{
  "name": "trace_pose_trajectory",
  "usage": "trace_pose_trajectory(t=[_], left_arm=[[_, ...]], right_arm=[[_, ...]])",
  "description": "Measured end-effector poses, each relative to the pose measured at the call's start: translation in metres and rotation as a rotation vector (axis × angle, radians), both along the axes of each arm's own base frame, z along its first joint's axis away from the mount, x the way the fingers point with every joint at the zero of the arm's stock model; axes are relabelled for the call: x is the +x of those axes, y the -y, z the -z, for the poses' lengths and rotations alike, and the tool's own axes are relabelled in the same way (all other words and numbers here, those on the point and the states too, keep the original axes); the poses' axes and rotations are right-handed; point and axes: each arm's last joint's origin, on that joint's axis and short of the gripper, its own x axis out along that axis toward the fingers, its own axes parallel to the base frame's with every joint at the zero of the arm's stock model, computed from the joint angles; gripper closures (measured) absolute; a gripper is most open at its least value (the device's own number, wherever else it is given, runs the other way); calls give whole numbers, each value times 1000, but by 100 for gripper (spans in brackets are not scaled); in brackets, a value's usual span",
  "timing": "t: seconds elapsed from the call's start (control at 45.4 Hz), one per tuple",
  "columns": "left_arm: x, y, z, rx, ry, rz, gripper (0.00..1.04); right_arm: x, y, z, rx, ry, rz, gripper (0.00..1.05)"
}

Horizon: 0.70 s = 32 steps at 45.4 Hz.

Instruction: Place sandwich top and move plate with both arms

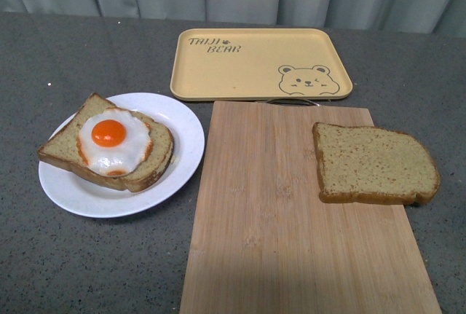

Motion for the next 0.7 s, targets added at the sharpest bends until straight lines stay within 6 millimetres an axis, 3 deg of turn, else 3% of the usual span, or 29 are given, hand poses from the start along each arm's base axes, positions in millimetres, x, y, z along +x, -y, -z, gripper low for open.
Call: trace_pose_trajectory(t=[0.22,0.441,0.705], left_arm=[[0,0,0,0,0,0,7],[0,0,0,0,0,0,7],[0,0,0,0,0,0,7]], right_arm=[[48,12,30,299,-276,-98,9],[74,16,49,552,-414,-201,9],[97,18,73,686,-531,-234,9]])
